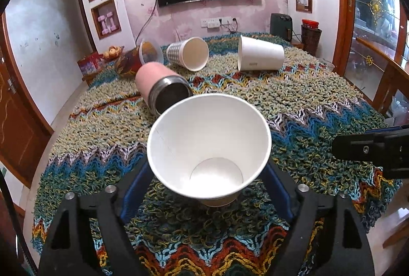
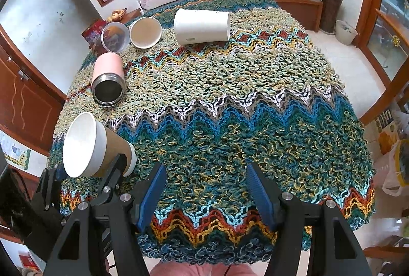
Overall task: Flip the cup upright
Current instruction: 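Lower the cup onto the rug and open the left gripper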
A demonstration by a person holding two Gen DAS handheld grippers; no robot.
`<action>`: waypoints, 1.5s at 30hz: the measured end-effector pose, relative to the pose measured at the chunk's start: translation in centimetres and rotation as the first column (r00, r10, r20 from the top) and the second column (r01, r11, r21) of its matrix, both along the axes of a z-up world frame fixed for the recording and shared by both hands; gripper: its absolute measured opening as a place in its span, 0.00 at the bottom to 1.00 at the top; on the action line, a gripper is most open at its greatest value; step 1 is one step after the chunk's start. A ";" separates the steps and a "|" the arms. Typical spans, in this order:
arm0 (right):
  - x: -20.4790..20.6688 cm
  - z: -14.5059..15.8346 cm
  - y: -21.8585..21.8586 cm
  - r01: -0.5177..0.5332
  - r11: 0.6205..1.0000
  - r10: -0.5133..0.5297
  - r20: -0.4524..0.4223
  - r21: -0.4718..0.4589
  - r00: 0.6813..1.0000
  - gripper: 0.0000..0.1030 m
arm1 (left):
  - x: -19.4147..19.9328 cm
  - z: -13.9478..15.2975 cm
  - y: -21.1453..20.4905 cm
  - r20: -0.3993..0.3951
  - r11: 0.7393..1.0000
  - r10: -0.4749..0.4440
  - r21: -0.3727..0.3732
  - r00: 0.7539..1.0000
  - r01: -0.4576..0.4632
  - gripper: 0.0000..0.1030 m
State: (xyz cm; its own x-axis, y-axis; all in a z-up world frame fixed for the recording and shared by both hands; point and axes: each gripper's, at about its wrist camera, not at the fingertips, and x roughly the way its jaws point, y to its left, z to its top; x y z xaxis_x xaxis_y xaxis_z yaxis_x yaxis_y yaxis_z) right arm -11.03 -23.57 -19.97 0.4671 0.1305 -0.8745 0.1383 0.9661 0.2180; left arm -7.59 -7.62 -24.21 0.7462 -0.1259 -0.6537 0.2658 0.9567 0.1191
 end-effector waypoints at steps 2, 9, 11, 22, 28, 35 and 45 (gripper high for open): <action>0.0 0.0 -0.1 0.001 1.000 -0.001 0.000 0.002 1.000 0.64 | -0.1 0.1 -0.1 0.002 1.000 -0.002 0.007 1.000 0.002 0.89; 0.0 0.3 0.2 -0.013 1.000 0.013 0.007 0.007 1.000 0.64 | -0.3 0.5 0.2 -0.011 1.000 0.006 0.015 1.000 -0.006 0.92; 0.0 0.5 0.3 -0.017 1.000 0.017 0.009 0.005 1.000 0.64 | -0.5 0.8 0.5 -0.024 1.000 0.009 0.014 1.000 -0.008 0.92; 0.1 4.6 1.5 -0.040 0.999 0.040 0.031 -0.016 0.999 0.64 | -1.0 4.5 2.3 -0.177 0.999 0.039 0.002 0.984 -0.039 0.92; 0.4 8.2 2.4 -0.065 0.997 0.067 0.056 -0.031 0.996 0.64 | -0.9 8.0 3.3 -0.238 0.998 0.064 -0.011 0.969 -0.069 0.92; 0.7 10.9 3.4 -0.085 0.995 0.088 0.049 -0.049 0.995 0.64 | 0.6 11.1 4.2 -0.302 0.993 0.111 -0.002 0.947 -0.117 0.92; 1.8 14.4 4.1 -0.064 0.995 0.070 0.073 -0.077 0.995 0.64 | 3.3 15.3 4.7 -0.341 0.986 0.156 0.000 0.927 -0.166 0.92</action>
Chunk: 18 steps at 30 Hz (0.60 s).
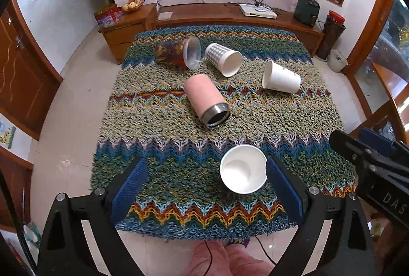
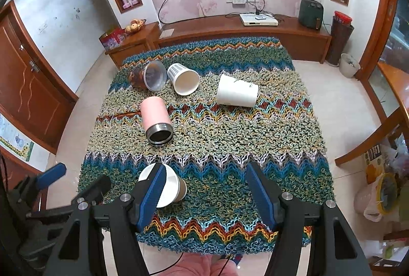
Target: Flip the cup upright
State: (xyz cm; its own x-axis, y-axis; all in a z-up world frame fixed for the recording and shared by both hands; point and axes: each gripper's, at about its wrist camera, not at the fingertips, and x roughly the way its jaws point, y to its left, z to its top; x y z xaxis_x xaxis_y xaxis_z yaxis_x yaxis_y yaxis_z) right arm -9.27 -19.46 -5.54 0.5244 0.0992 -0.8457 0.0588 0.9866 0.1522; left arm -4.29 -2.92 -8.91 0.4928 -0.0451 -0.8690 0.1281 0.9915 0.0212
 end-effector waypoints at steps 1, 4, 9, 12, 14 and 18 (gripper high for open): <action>0.1 0.2 0.0 0.006 1.000 -0.006 0.000 0.003 1.000 0.64 | 0.1 0.2 0.0 -0.002 1.000 0.004 0.007 1.000 -0.004 0.92; 0.3 0.7 -0.1 0.022 1.000 -0.022 0.000 -0.006 1.000 0.64 | 0.7 0.9 0.0 -0.006 1.000 0.012 0.009 1.000 -0.012 0.92; 0.4 1.6 0.0 0.044 0.998 -0.044 0.004 -0.040 0.999 0.64 | 1.3 1.9 0.2 -0.020 1.000 0.020 0.004 1.000 -0.020 0.92; 0.5 2.1 -0.1 0.053 0.997 -0.053 0.001 -0.054 0.999 0.64 | 1.4 2.4 0.0 -0.025 1.000 0.013 -0.004 1.000 -0.013 0.92; 0.5 2.4 -0.1 0.055 0.996 -0.055 -0.003 -0.068 0.998 0.64 | 1.5 2.8 -0.3 -0.031 1.000 0.003 -0.009 1.000 -0.003 0.92; 0.4 3.0 -0.1 0.064 0.995 -0.065 0.000 -0.082 0.998 0.64 | 1.7 3.4 -0.6 -0.037 1.000 -0.004 -0.011 0.999 0.004 0.92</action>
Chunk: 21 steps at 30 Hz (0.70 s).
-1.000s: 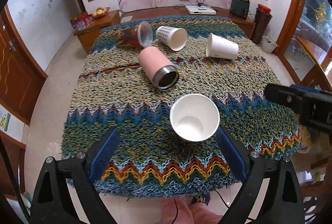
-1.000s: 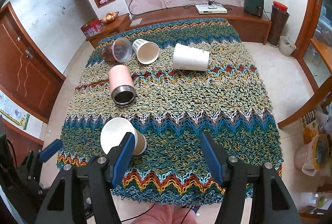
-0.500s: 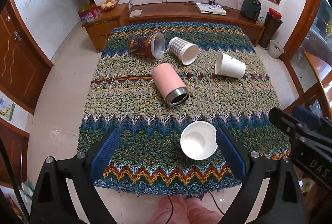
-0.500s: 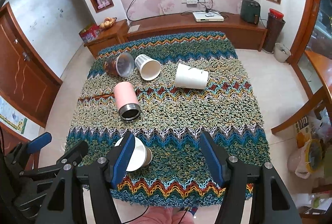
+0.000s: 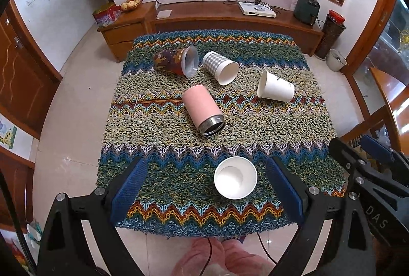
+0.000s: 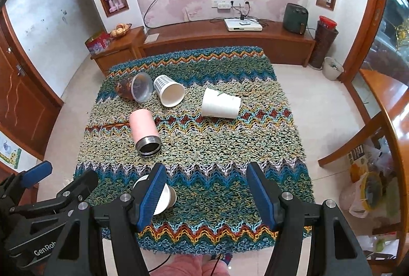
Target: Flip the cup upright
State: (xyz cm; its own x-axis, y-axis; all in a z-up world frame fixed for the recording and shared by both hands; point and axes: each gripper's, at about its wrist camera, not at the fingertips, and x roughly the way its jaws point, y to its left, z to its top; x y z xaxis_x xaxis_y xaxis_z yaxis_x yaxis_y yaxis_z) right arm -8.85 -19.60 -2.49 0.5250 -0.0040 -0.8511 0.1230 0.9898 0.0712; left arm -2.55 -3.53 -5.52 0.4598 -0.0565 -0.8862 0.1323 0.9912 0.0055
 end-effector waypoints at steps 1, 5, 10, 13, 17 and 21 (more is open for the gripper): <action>0.0 0.1 -0.1 0.003 1.000 -0.003 0.001 -0.001 1.000 0.64 | 0.1 0.2 -0.1 0.001 1.000 -0.003 -0.002 1.000 0.003 0.92; 0.3 1.0 -0.4 0.014 1.000 -0.014 0.015 0.000 1.000 0.64 | 0.5 1.0 -0.4 0.014 1.000 -0.009 0.002 1.000 0.009 0.92; 0.9 1.9 -0.3 0.015 1.000 -0.014 0.041 -0.014 0.999 0.64 | 1.4 1.8 -0.4 0.026 1.000 -0.005 -0.004 1.000 0.005 0.92; 1.2 2.4 -0.2 0.017 1.000 -0.016 0.052 -0.019 0.999 0.64 | 1.9 2.4 -0.4 0.037 1.000 -0.009 -0.002 0.999 0.009 0.92; 1.7 3.1 -0.3 0.019 1.000 -0.018 0.073 -0.022 0.997 0.64 | 2.5 3.3 -0.5 0.064 1.000 -0.011 -0.008 0.998 0.011 0.92; 2.2 3.8 -0.2 0.023 0.999 -0.020 0.095 -0.036 0.995 0.64 | 3.1 3.8 -0.3 0.080 1.000 -0.013 -0.014 0.997 0.014 0.92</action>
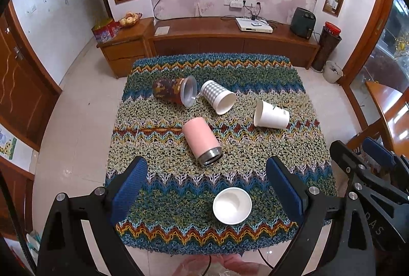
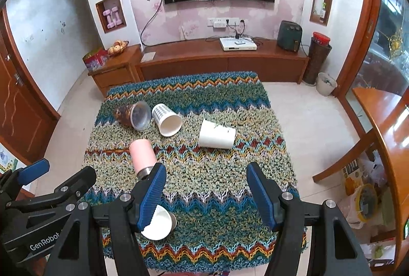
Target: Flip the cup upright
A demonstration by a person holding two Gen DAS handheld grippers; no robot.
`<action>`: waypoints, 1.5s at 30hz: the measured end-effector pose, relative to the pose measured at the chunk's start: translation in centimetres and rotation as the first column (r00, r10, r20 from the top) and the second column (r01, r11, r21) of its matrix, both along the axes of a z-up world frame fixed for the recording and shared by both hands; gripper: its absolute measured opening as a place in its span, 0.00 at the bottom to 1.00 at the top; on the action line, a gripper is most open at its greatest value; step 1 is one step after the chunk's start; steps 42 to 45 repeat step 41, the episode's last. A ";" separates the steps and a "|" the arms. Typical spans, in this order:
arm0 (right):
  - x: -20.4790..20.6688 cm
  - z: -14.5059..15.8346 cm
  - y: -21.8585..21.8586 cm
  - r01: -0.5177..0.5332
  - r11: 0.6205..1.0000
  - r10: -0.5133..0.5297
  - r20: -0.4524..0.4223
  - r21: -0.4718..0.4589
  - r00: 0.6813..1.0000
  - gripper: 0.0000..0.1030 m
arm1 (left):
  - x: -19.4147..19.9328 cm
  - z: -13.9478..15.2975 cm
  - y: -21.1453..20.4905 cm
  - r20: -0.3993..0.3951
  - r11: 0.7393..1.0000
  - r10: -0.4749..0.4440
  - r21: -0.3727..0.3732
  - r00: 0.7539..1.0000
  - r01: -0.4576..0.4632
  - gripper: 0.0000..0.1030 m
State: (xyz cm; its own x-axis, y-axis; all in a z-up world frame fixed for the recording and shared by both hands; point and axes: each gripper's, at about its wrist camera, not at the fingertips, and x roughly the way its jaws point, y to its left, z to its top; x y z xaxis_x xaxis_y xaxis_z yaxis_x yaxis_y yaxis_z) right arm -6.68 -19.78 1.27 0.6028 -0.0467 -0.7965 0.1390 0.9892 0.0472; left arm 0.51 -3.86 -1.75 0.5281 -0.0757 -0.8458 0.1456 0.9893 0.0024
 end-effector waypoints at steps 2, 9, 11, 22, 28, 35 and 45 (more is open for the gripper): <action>0.2 0.2 0.1 0.001 1.000 -0.001 0.003 -0.002 1.000 0.64 | 0.2 0.2 0.0 0.007 1.000 0.000 -0.002 1.000 0.000 0.92; 0.7 1.1 0.5 0.002 1.000 -0.001 0.038 -0.020 0.999 0.64 | 0.5 0.9 0.2 0.042 1.000 0.001 -0.008 0.999 -0.001 0.92; 0.8 1.1 0.5 0.002 1.000 -0.002 0.040 -0.014 0.999 0.64 | 0.5 1.1 0.3 0.048 1.000 0.001 -0.010 0.999 -0.001 0.92; 0.4 1.8 0.6 0.005 1.000 -0.004 0.063 -0.017 0.998 0.64 | 0.2 2.1 0.6 0.090 1.000 0.000 -0.013 0.996 0.001 0.92; 0.1 2.1 0.6 0.009 1.000 -0.009 0.072 -0.013 0.997 0.64 | 0.1 2.5 0.6 0.101 1.000 -0.002 -0.015 0.995 0.004 0.92; -0.2 2.4 0.6 0.006 1.000 -0.005 0.088 -0.014 0.996 0.64 | -0.1 3.2 0.7 0.128 1.000 0.004 -0.012 0.992 -0.002 0.92; -0.2 2.5 0.6 0.005 1.000 -0.004 0.089 -0.015 0.996 0.64 | -0.1 3.3 0.8 0.129 1.000 0.005 -0.009 0.992 -0.004 0.92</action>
